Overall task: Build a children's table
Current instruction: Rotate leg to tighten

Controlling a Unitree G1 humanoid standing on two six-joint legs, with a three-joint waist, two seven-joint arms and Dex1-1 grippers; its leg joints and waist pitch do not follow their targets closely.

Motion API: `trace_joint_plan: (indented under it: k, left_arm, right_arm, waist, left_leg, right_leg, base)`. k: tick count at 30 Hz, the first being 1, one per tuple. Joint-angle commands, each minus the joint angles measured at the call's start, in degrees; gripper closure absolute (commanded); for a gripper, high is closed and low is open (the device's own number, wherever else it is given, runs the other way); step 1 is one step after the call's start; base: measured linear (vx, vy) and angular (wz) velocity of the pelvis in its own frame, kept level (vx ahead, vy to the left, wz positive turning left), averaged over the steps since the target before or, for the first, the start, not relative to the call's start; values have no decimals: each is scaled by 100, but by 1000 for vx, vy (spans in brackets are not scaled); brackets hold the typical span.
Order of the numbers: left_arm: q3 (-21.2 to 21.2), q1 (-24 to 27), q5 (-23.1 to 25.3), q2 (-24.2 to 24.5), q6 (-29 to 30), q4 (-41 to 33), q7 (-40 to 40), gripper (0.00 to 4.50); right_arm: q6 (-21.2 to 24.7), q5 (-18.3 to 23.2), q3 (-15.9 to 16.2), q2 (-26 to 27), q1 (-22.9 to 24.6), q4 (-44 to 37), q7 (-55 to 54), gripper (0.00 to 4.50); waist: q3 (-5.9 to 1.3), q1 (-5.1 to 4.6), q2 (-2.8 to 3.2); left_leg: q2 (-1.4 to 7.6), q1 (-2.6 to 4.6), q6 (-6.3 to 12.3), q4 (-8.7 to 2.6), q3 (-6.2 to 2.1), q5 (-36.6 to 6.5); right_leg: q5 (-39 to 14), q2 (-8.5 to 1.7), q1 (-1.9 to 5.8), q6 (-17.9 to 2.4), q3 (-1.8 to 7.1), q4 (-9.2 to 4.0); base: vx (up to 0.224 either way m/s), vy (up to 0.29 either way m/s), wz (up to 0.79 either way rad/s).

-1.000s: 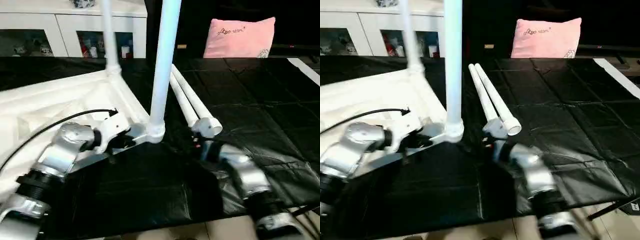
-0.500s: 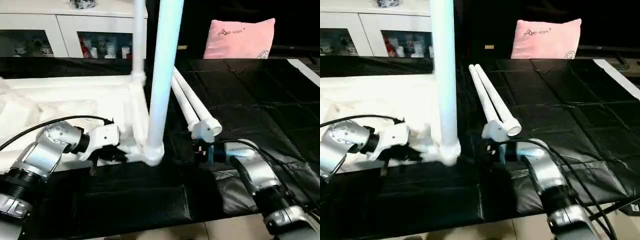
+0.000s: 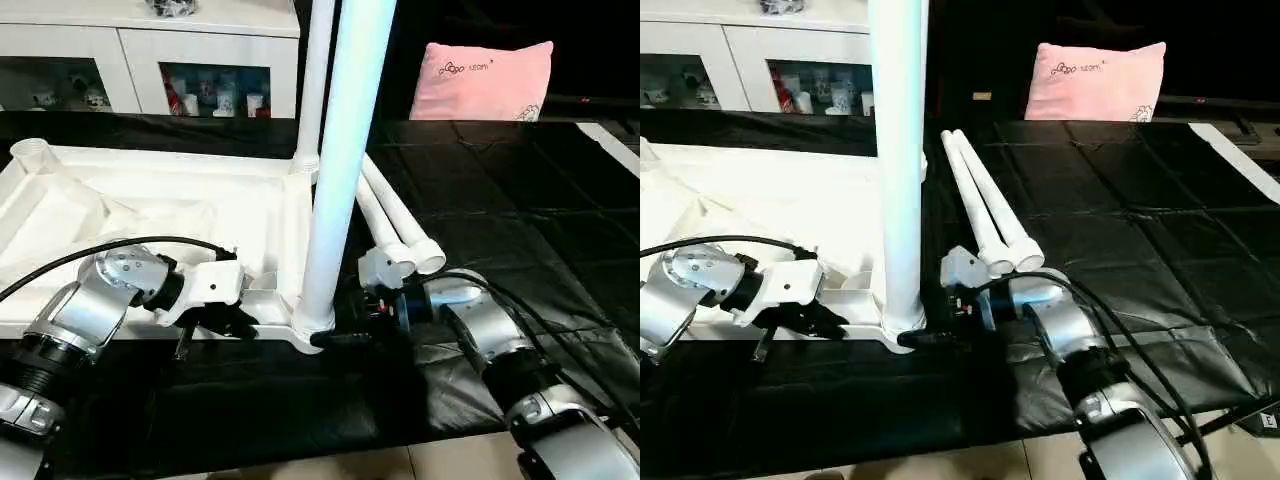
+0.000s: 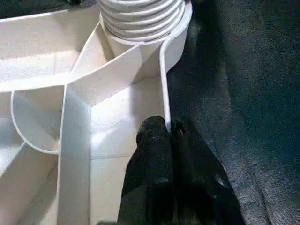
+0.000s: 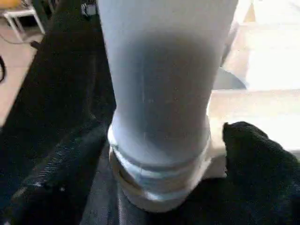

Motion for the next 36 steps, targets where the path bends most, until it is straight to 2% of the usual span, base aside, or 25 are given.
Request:
trace_joint_plan:
  k: [1, 6, 8, 12, 16, 17, 19, 22, 24, 25, 26, 27, 29, 30, 32, 33, 36]
  left_arm:
    - [-363, 52, 105, -42, -99, -226, -262, 450]
    - [-391, 60, 141, -68, -144, -204, -330, 450]
    - [-394, 56, 147, -74, -152, -196, -335, 450]
    - [-419, 34, 156, -92, -167, -159, -341, 450]
    - [-452, 17, 160, -94, -170, -133, -353, 450]
    - [-454, 16, 164, -101, -160, -130, -356, 450]
    - [-439, 15, 183, -112, -73, -121, -320, 450]
    - [-238, 75, 91, -188, 443, -158, -26, 450]
    - [27, 172, -83, -382, 995, -327, 416, 450]
    - [27, 172, -83, -382, 995, -327, 416, 450]
    - [204, 275, -178, -541, 1434, -515, 786, 450]
    - [300, 327, -212, -626, 1674, -620, 992, 450]
    - [478, 385, -258, -800, 2115, -792, 1347, 450]
    - [557, 399, -275, -884, 2310, -858, 1502, 450]
    - [726, 397, -297, -1081, 2695, -986, 1845, 450]
    - [803, 396, -298, -1203, 2886, -1061, 2029, 450]
    - [1054, 355, -231, -1616, 3338, -1197, 2652, 450]
  right_arm:
    - [79, 112, -36, -27, -114, 108, 188, 57]
    - [153, 142, -80, -24, -129, 250, 440, 95]
    - [168, 140, -83, -25, -130, 267, 471, 107]
    - [186, 147, -68, -40, -117, 328, 516, 146]
    - [262, 200, -93, -36, -88, 344, 580, 166]
    - [286, 216, -106, -34, -74, 342, 603, 166]
    - [338, 239, -127, -25, -39, 321, 631, 172]
    - [556, 286, -178, 49, 92, 213, 477, 172]
    - [616, 222, -231, 194, 222, 148, -63, 173]
    - [616, 222, -231, 194, 222, 148, -63, 173]
    - [673, 126, -278, 384, 318, 150, -645, 173]
    - [650, 37, -288, 501, 348, 173, -993, 173]
    - [721, -50, -357, 747, 333, 281, -1654, 173]
    - [782, -60, -410, 865, 309, 345, -1942, 173]
    - [912, 13, -558, 1118, 227, 476, -2396, 173]
    - [933, 26, -639, 1282, 147, 598, -2725, 174]
    - [908, -21, -828, 1719, -125, 991, -3680, 174]
  waist:
    - [-357, -23, 70]
    - [-360, 21, 111]
    - [-364, 24, 96]
    - [-371, 29, 111]
    - [-368, 33, 104]
    - [-369, 29, 73]
    - [-368, 31, 81]
    - [-365, 38, 85]
    - [-352, 33, 143]
    - [-348, 19, 130]
    - [-335, 18, 146]
    - [-315, -3, 162]
    - [-299, -55, 141]
    - [-288, -109, 120]
    - [-287, -180, 121]
    - [-296, -217, 116]
    - [-297, -301, 119]
  left_leg:
    - [152, -27, 244, -367, 68, -511]
    - [151, -24, 187, -365, 69, -567]
    - [152, -29, 164, -365, 67, -563]
    - [149, -24, 149, -360, 67, -560]
    - [149, -26, 143, -362, 66, -576]
    - [151, -23, 151, -362, 71, -580]
    - [152, -21, 152, -361, 71, -579]
    - [152, -19, 149, -360, 71, -569]
    - [152, -9, 76, -373, 64, -675]
    - [161, -17, 48, -380, 66, -724]
    - [146, 3, 13, -387, 61, -916]
    - [132, -8, -49, -402, 47, -1057]
    - [123, 5, -131, -414, 31, -1317]
    - [99, -23, -176, -428, 11, -1369]
    - [87, -42, -163, -424, -13, -1425]
    - [80, -16, -133, -404, -14, -1460]
    - [65, -26, -98, -390, -26, -1428]
  right_leg:
    - [-666, -397, 348, -1195, 349, -295]
    - [-636, -385, 347, -1208, 346, -293]
    - [-627, -389, 355, -1198, 344, -290]
    - [-574, -387, 352, -1213, 344, -287]
    - [-608, -383, 354, -1210, 343, -287]
    - [-621, -381, 356, -1205, 343, -291]
    - [-655, -385, 350, -1194, 344, -290]
    - [-690, -386, 348, -1191, 345, -293]
    - [-785, -387, 346, -1176, 350, -308]
    - [-822, -401, 346, -1170, 357, -312]
    - [-1116, -400, 329, -1121, 356, -357]
    - [-1452, -401, 334, -1035, 352, -394]
    - [-2101, -407, 316, -835, 351, -456]
    - [-2463, -400, 331, -680, 329, -490]
    - [-2848, -408, 328, -491, 309, -544]
    - [-2953, -411, 297, -458, 305, -569]
    - [-2949, -392, 277, -485, 285, -583]
  base:
    - [0, 0, 0]
    - [0, 0, 0]
    - [0, 0, 0]
    - [0, 0, 0]
    - [0, 0, 0]
    - [0, 0, 0]
    - [0, 0, 0]
    - [0, 0, 0]
    - [0, 0, 0]
    - [0, 0, 0]
    - [0, 0, 0]
    - [0, 0, 0]
    - [0, 0, 0]
    - [0, 0, 0]
    - [0, 0, 0]
    - [0, 0, 0]
    - [0, 0, 0]
